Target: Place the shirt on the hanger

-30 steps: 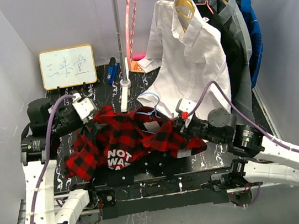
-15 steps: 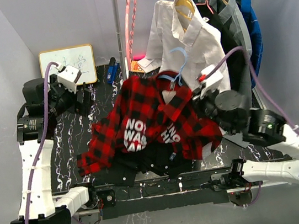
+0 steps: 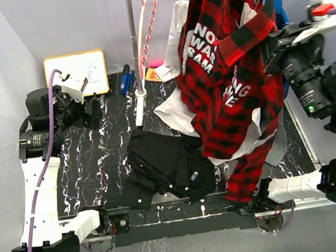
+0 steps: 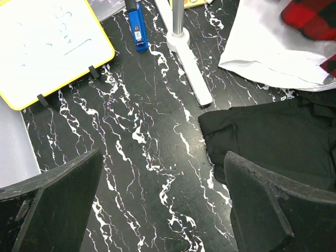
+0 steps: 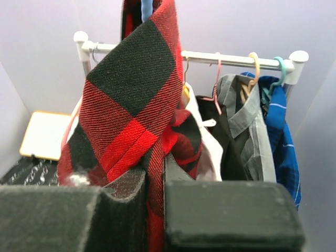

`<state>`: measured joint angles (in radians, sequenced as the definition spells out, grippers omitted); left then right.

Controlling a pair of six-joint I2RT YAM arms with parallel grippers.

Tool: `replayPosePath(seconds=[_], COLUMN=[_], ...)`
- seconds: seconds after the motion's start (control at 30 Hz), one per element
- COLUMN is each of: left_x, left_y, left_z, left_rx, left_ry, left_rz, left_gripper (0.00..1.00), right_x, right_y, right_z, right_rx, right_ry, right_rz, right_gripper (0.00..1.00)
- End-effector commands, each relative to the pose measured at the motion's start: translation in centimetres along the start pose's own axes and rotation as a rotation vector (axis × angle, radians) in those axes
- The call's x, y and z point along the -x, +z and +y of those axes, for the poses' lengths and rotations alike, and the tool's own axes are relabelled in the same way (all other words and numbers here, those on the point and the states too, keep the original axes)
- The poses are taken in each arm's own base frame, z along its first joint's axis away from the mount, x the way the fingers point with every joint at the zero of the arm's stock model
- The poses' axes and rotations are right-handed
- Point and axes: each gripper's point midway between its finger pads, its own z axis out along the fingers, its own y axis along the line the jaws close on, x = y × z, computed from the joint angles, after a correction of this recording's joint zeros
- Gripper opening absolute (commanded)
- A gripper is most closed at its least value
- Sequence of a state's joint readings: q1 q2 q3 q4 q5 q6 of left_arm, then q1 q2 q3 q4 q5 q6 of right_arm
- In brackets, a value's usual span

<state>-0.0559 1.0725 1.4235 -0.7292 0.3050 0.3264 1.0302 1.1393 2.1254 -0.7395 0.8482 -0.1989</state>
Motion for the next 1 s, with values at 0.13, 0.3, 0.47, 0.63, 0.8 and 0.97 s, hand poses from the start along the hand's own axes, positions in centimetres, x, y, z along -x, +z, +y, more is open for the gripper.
replayPosePath(seconds=[0.13,0.3,0.47,0.63,0.8,0.97], left_x=[0.9,0.0,-0.8,-1.4,-1.8,-2.2], left_y=[-0.4,-0.2,0.0,0.1,0.0,-0.2], left_z=[0.1,0.1,-0.2,-0.6,-0.7,-0.9], left_rx=[0.018,0.022,0.015,0.002,0.005,0.003], left_ry=[-0.031,-0.029,-0.038,-0.053,-0.056,-0.060], left_rz=[-0.031,-0.014,0.001,0.005,0.010,0.017], left_gripper=[0.98,0.98,0.98,0.98,0.98,0.98], right_x=[-10.6,-12.8,-13.1,-15.7,-16.5,-16.9], right_y=[1.3,0.7,1.4,2.7,5.4,10.9], right_z=[8.9,9.8,8.6,7.3,7.6,5.2], right_rx=[0.264,0.288,0.197,0.045,-0.080,-0.140], right_ry=[-0.063,0.001,-0.028,-0.127,-0.139,-0.049], right_rz=[0.185,0.205,0.214,0.255,0.249,0.231], right_gripper=[0.00,0.00,0.00,0.00,0.00,0.00])
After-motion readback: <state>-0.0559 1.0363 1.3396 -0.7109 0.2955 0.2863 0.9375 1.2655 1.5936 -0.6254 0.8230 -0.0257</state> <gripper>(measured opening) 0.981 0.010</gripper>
